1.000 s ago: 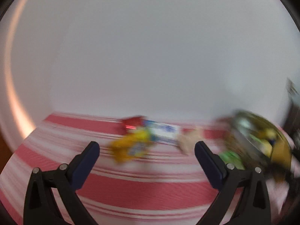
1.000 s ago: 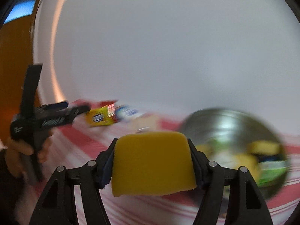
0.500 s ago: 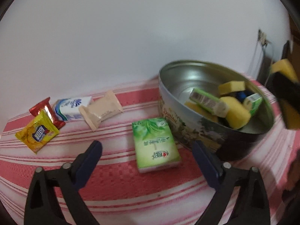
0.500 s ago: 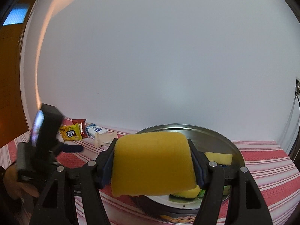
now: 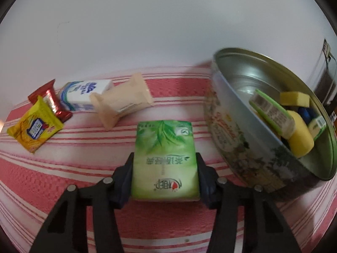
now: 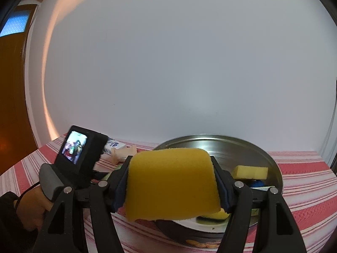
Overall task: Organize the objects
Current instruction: 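Grasp the green tea-print tissue pack with the left tool while the right tool holds the sponge, then carry the tea-print pack with the left tool over the tin while the right tool carries the sponge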
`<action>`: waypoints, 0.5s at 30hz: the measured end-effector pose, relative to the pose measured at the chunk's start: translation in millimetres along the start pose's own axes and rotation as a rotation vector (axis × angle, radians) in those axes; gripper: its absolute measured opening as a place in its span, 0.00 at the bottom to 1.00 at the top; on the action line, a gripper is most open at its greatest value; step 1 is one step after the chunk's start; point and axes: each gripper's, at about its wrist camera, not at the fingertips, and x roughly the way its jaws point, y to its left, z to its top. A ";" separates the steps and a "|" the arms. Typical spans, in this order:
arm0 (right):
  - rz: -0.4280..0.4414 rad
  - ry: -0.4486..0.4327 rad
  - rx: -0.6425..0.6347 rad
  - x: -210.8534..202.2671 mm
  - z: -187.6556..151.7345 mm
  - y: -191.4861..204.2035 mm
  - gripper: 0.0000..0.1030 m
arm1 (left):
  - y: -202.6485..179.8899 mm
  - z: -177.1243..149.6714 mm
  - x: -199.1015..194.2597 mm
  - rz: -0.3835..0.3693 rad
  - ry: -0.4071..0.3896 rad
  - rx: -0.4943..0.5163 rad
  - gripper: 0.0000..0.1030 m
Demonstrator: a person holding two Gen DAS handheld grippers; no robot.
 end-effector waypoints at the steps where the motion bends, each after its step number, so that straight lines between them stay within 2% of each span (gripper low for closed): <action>1: -0.005 0.002 0.000 4.1 -0.5 -0.6 0.68 | 3.6 -0.5 -1.5 -0.012 -0.008 -0.018 0.51; 3: -0.015 -0.002 -0.001 4.8 -0.5 -1.9 0.68 | 13.3 -2.2 -7.1 -0.011 -0.036 -0.069 0.51; 5: -0.021 -0.006 0.004 7.1 3.6 1.8 0.68 | 22.3 -4.0 -19.9 0.023 -0.107 -0.120 0.51; 9: -0.056 -0.021 0.011 5.9 5.3 -3.6 0.68 | 13.3 0.0 -48.0 0.122 -0.273 -0.102 0.51; 11: -0.069 -0.035 0.018 3.2 5.8 -7.4 0.68 | 7.7 -0.5 -63.3 0.131 -0.339 -0.106 0.51; 15: -0.114 -0.066 0.036 -0.4 9.9 -20.5 0.68 | -3.2 4.5 -85.4 0.118 -0.418 -0.074 0.51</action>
